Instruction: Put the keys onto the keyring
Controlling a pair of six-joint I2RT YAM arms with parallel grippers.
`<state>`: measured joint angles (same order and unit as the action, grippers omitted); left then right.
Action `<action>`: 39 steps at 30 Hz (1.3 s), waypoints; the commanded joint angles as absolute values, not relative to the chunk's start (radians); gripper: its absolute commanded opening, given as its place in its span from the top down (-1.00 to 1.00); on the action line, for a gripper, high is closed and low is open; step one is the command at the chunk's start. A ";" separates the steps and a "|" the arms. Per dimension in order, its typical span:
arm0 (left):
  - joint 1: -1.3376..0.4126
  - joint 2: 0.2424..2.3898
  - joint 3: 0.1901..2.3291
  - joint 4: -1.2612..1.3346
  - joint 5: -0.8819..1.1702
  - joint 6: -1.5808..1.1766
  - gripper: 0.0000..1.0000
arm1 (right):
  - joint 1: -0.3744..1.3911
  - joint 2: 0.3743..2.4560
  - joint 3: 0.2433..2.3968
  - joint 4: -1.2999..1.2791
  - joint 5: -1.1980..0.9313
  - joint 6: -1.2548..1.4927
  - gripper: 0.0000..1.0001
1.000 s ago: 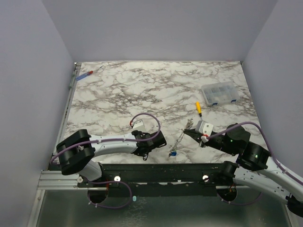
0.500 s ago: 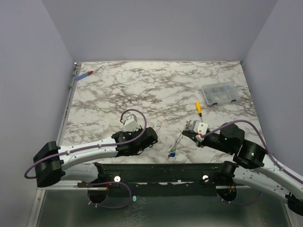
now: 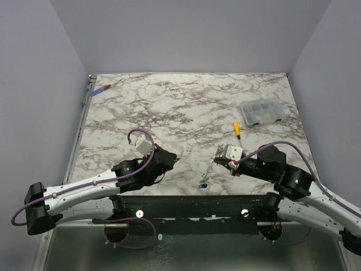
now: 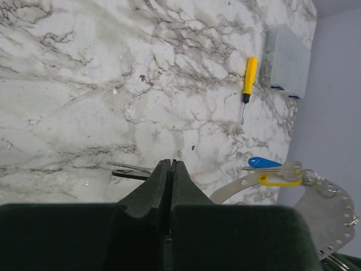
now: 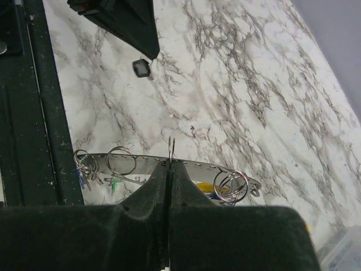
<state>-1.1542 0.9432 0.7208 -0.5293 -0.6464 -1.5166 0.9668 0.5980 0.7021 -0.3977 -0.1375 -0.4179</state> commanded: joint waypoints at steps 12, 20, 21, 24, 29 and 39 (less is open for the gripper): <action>-1.159 0.955 0.795 -0.188 -0.779 -1.190 1.00 | 0.966 0.601 0.717 -0.234 -0.250 -0.568 0.99; -1.159 0.981 0.818 -0.011 -0.721 -1.026 1.00 | 0.968 0.599 0.632 -0.048 -0.055 -0.757 0.99; -1.160 0.984 0.818 -0.005 -0.710 -1.005 1.00 | 0.968 0.602 0.626 -0.031 -0.039 -0.780 0.99; -1.160 0.984 0.802 0.101 -0.677 -0.963 1.00 | 0.968 0.602 0.606 0.016 -0.017 -0.843 0.99; -1.160 1.003 0.789 0.219 -0.636 -0.894 1.00 | 0.968 0.590 0.572 0.077 -0.036 -0.865 0.99; -1.160 1.073 0.807 0.311 -0.569 -0.833 1.00 | 0.968 0.614 0.585 0.077 -0.093 -0.782 0.99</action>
